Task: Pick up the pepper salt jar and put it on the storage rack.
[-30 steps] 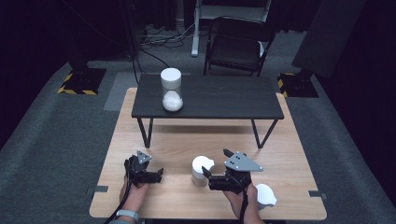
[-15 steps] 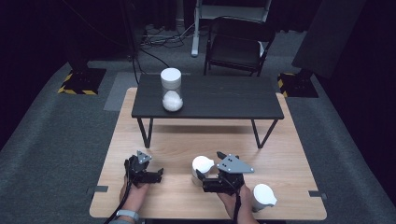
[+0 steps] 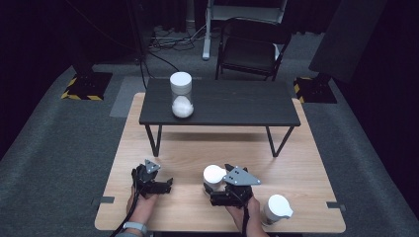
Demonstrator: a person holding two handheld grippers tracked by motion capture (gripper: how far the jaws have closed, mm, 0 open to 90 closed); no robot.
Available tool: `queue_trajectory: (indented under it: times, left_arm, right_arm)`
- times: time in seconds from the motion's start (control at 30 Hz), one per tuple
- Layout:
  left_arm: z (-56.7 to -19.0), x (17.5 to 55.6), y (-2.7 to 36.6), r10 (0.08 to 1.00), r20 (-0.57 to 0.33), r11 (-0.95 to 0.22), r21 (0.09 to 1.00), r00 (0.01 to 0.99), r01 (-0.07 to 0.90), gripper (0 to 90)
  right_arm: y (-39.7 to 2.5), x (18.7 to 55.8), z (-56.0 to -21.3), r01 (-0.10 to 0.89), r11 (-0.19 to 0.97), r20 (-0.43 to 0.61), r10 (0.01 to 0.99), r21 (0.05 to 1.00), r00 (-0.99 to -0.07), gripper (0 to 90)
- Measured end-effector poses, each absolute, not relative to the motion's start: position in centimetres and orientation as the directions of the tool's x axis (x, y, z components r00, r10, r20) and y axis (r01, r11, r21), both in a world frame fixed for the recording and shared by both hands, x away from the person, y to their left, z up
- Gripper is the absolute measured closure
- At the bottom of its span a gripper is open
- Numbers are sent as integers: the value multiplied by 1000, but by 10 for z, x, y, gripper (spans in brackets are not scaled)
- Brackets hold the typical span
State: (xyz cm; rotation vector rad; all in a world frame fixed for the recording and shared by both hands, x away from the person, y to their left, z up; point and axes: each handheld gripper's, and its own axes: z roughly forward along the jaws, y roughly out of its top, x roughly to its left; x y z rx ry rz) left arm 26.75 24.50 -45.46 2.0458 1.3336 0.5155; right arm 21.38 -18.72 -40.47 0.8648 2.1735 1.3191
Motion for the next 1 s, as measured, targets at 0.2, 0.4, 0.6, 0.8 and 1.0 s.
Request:
queue_trajectory:
  times: [0.2,0.4,0.6,0.8,1.0]
  left_arm:
    - [-455,268,245,911,-15,-287,692,411,662,3]
    - [-455,268,245,911,-16,-287,692,412,662,2]
    - [-455,268,245,910,-16,-288,692,414,662,3]
    - [-455,268,245,910,-17,-288,692,413,662,2]
    - [-455,268,245,910,-16,-289,692,414,662,2]
  right_arm:
    - [-187,219,-414,288,341,-45,711,895,-702,69]
    - [-186,224,-422,304,347,-37,711,887,-702,69]
    - [-184,228,-430,314,357,-34,706,880,-708,69]
    - [-181,230,-438,328,367,-28,703,870,-711,70]
    - [-179,231,-444,339,379,-27,699,861,-715,75]
